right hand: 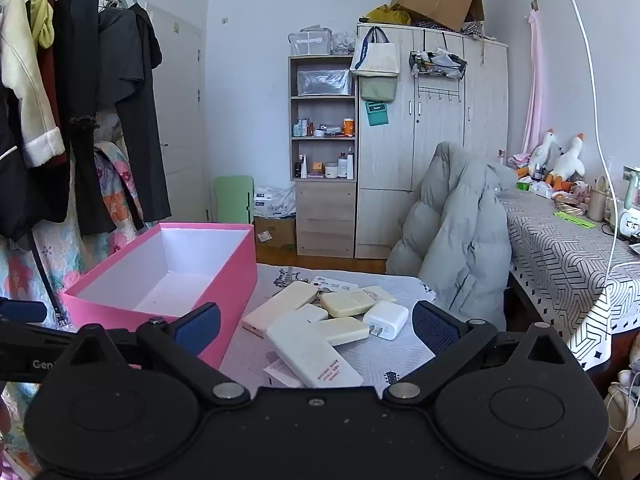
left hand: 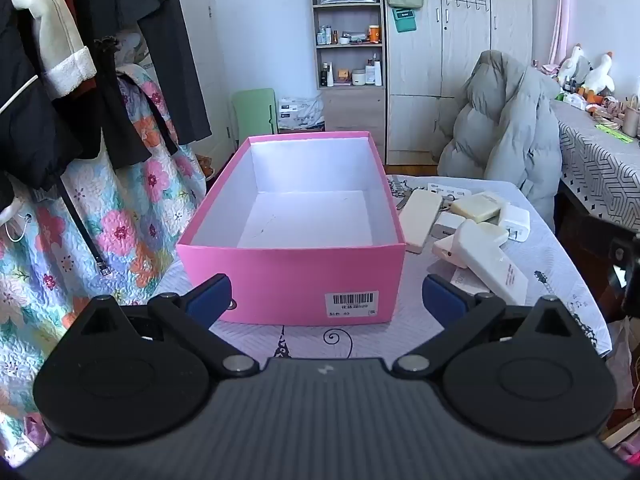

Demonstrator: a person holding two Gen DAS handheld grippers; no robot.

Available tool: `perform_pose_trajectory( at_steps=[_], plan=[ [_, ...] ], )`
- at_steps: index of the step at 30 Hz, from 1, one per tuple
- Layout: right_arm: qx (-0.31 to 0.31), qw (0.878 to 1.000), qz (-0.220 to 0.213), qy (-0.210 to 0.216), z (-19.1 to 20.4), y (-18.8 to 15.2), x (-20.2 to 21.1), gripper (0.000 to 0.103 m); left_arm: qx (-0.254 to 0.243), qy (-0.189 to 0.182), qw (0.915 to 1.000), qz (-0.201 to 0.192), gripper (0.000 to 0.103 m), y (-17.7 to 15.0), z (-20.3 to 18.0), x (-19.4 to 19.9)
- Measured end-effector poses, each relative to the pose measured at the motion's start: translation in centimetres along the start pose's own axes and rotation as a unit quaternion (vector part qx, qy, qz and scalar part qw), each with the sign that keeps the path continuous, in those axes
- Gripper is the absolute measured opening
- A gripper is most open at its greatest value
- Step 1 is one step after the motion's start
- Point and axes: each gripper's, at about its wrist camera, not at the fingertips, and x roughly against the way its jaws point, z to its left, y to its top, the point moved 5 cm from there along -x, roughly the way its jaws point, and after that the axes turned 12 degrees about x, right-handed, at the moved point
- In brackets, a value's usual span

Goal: Organize rigid objects

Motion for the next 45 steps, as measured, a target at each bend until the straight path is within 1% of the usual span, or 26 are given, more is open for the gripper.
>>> perform_pose_trajectory(
  at_steps=[6, 7, 9, 10, 11, 13, 14, 16, 24, 33, 40, 45],
  plan=[
    [-0.004, 1.0, -0.004, 0.0, 0.2, 0.5, 0.0, 0.103, -0.001, 0.001, 1.0, -0.003, 0.103, 0.0, -0.3, 0.2],
    [-0.005, 1.0, -0.004, -0.001, -0.1, 0.0, -0.2, 0.103, -0.001, 0.003, 1.0, -0.004, 0.103, 0.0, -0.3, 0.2],
    [0.0, 1.0, -0.001, -0.003, 0.0, -0.2, 0.0, 0.103, -0.001, 0.009, 0.9999, -0.005, 0.103, -0.1, -0.4, 0.3],
    [0.002, 1.0, -0.001, -0.004, 0.0, -0.2, -0.1, 0.103, 0.003, 0.008, 1.0, -0.005, 0.103, 0.4, -0.1, 0.0],
    [0.002, 1.0, 0.0, -0.005, 0.1, -0.1, -0.3, 0.103, 0.002, 0.01, 0.9999, -0.007, 0.103, -0.1, 0.1, -0.2],
    [0.001, 1.0, 0.003, -0.006, -0.1, -0.4, -0.1, 0.103, 0.003, 0.013, 0.9999, -0.008, 0.103, -0.1, 0.1, -0.3],
    [0.003, 1.0, 0.006, -0.007, 0.2, 0.2, -0.3, 0.103, 0.003, 0.014, 0.9999, -0.009, 0.103, -0.1, 0.1, -0.4],
    [0.003, 1.0, 0.009, -0.008, 0.2, 0.2, -0.3, 0.103, 0.003, 0.016, 0.9998, -0.008, 0.103, -0.1, 0.1, -0.5],
    [-0.001, 1.0, 0.009, -0.012, 0.2, 0.1, -0.3, 0.103, 0.011, 0.011, 0.9999, -0.006, 0.103, -0.5, 0.0, -0.8],
    [-0.003, 1.0, 0.014, -0.011, 0.3, -0.1, -0.7, 0.103, 0.006, 0.01, 0.9999, -0.01, 0.103, -0.4, -0.1, -0.6],
    [-0.009, 1.0, 0.023, -0.019, -0.1, -0.4, -1.1, 0.103, 0.01, 0.011, 0.9999, -0.007, 0.103, -0.6, -0.1, -0.7],
    [-0.016, 0.999, 0.029, -0.026, -0.8, -0.8, -1.4, 0.103, 0.015, 0.009, 0.9998, -0.008, 0.103, -0.7, -0.7, -0.7]
  ],
)
